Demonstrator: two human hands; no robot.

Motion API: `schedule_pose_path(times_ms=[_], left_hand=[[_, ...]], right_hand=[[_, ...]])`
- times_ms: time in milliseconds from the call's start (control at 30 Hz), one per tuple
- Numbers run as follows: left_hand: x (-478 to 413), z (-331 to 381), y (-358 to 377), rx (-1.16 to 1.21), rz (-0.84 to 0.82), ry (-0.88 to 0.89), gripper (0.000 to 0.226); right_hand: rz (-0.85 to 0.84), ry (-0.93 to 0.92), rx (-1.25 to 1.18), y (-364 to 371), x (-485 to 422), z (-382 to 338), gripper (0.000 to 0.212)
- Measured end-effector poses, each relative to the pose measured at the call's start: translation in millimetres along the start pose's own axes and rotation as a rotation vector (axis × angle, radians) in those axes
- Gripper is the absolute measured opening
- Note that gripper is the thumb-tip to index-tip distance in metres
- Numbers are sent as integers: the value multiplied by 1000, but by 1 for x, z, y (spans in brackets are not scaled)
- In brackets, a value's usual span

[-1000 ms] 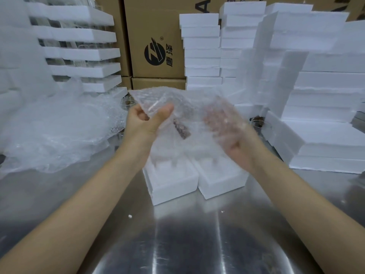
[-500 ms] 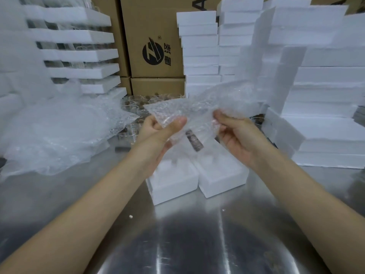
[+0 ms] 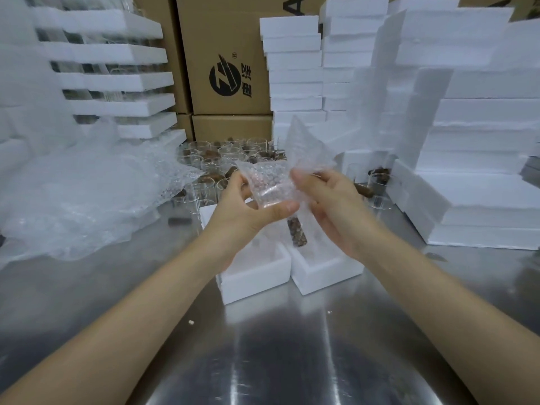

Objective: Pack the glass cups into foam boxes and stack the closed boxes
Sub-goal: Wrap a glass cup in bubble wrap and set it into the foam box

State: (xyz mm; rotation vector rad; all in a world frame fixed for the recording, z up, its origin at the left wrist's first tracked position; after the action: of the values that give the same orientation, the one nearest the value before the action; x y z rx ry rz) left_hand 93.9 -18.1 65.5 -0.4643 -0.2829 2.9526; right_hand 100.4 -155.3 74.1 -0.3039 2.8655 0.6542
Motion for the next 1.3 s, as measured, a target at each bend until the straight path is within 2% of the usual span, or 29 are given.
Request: schedule_pose_path(times_ms=[67, 100, 200, 300, 433, 500, 567, 633, 700, 767, 800, 900, 967, 1067, 1133, 1200, 1267, 1300], left_hand=[[1, 3, 1, -11, -3, 17, 75], [1, 4, 1, -6, -8, 22, 74], [2, 7, 3, 0, -37, 18, 75], [3, 8, 7, 21, -99, -10, 84], [5, 8, 12, 60, -172, -47, 114], [4, 8, 11, 53, -182, -59, 121], [3, 8, 10, 48, -190, -61, 114], [3, 8, 9, 56, -185, -56, 100], [1, 8, 6, 66, -144, -42, 84], [-1, 8, 2, 88, -101, -36, 73], [-1, 8, 0, 106, -82, -35, 72], [-4, 9, -9, 133, -11, -15, 76], [-4, 12, -12, 93, 4, 18, 80], [-1, 19, -10, -64, -8, 99, 76], [2, 23, -8, -140, -21, 143, 71], [3, 25, -7, -182, -29, 172, 72], [2, 26, -7, -193, -32, 191, 71], [1, 26, -7, -174, -27, 191, 71]], right_hand=[[30, -32, -3, -4, 0, -4, 9], [49, -54, -12, -8, 0, -6, 4], [83, -139, 70, -13, 1, -16, 10], [79, -119, 49, -12, 2, -17, 53], [-20, 71, -239, 1, 1, -3, 66], [1, 16, -270, -2, -1, -4, 77], [49, -121, -144, -7, 1, -16, 66], [75, -291, 146, -6, 6, -32, 39], [49, -442, 464, 7, 12, -43, 32], [28, -480, 577, 14, 14, -46, 30], [18, -461, 575, 15, 14, -46, 32], [-103, -379, 593, 24, 16, -43, 17], [-163, -294, 652, 29, 18, -29, 44], [-178, -52, 672, 18, 19, -2, 52], [-172, 96, 641, 7, 18, 11, 76], [-182, 73, 640, 7, 12, 10, 91], [-219, -3, 525, 22, 11, 6, 88], [-220, -23, 393, 26, 11, 5, 86]])
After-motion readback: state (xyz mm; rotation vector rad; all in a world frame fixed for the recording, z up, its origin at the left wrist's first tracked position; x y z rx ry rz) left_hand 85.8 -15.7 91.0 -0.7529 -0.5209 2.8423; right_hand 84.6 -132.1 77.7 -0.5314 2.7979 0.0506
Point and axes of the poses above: each hand's wrist, its own x-axis away from the middle knuckle, its own y-axis out of the palm, z = x × y, the point moved 9 cm from there along -x, towards the middle knuckle, and after that the axes turned 12 degrees about -x, right-handed, at the moved point
